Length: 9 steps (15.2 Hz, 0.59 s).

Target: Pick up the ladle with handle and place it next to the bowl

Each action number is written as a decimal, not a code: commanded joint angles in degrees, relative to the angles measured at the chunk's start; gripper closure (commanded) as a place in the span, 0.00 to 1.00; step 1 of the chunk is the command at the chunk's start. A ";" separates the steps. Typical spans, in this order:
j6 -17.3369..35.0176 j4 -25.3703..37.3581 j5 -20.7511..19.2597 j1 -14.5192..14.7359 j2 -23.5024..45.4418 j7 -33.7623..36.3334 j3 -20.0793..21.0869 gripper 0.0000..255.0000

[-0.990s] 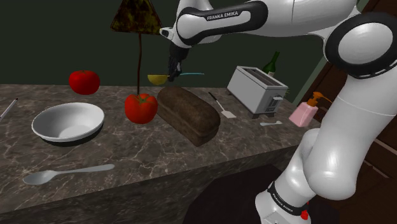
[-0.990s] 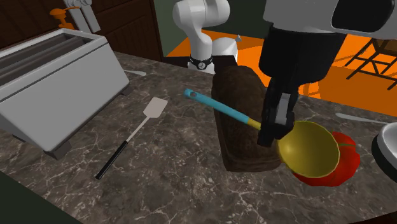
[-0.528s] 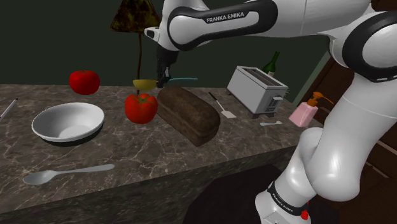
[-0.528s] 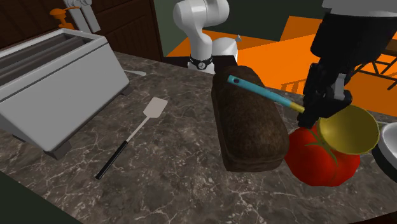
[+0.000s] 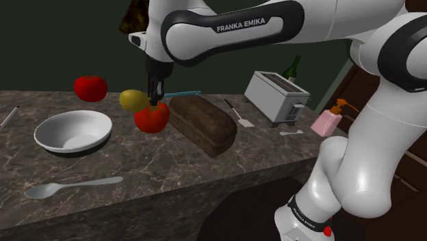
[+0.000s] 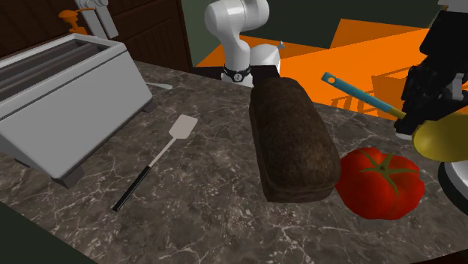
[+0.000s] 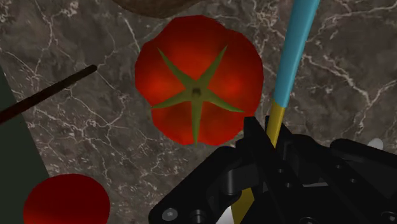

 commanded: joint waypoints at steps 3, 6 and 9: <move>-1.55 2.37 -1.20 2.89 1.32 5.60 2.21 1.00; -2.60 4.59 -2.16 5.13 2.94 9.67 3.78 1.00; -3.89 7.48 -3.17 7.43 5.04 13.63 5.23 1.00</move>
